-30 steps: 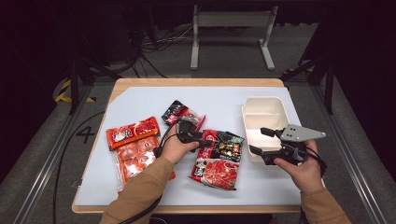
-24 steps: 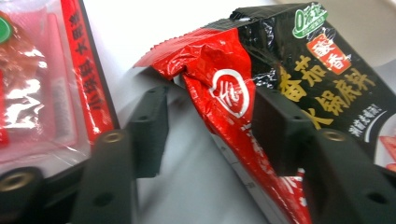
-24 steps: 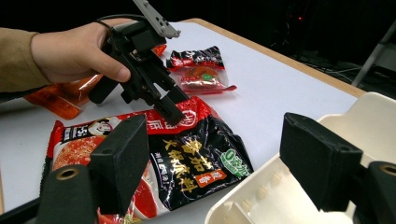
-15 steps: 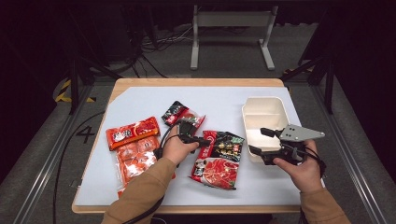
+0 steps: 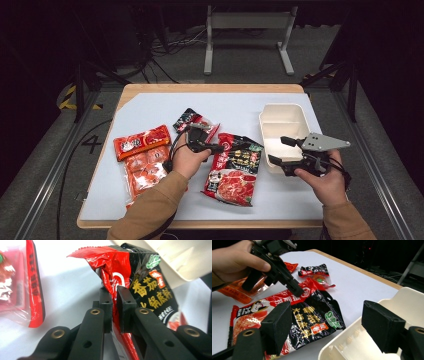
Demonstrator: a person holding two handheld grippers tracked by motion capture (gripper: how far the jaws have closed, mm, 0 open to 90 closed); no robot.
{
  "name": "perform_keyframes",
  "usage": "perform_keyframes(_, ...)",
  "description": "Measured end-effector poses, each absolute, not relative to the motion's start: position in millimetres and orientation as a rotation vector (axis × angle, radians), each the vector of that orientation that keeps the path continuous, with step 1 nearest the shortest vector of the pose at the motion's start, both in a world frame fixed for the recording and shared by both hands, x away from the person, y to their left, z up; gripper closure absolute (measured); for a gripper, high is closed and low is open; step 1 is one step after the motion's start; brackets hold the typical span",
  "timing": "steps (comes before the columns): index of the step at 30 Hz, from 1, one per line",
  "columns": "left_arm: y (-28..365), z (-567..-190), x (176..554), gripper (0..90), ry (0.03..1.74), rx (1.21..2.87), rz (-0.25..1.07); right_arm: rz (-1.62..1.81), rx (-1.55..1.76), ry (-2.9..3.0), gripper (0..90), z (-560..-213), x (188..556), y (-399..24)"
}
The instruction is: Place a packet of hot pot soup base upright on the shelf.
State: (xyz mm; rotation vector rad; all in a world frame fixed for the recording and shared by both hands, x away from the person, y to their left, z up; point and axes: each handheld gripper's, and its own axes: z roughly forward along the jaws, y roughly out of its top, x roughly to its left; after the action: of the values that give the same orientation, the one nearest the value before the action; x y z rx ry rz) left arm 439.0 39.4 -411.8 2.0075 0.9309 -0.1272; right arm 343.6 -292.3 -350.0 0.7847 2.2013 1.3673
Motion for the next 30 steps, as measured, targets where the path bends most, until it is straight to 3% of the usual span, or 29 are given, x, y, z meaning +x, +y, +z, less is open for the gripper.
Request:
perform_keyframes(2,41.6,-404.8,434.9,84.9,0.905,1.976,-0.126,1.372,0.786,2.198,26.8,-348.5,342.9,-293.0)
perform_keyframes(4,42.7,-398.7,431.5,85.6,0.887,1.971,-0.123,1.387,0.785,2.176,35.7,-344.2,340.6,-296.9)
perform_keyframes(13,44.3,-367.2,407.8,87.7,0.785,1.943,-0.055,1.414,0.818,2.148,47.3,-333.7,335.1,-308.8)
perform_keyframes(30,53.3,-329.9,382.4,88.2,0.666,1.839,0.168,1.461,0.812,2.131,48.6,-318.6,325.1,-315.3)
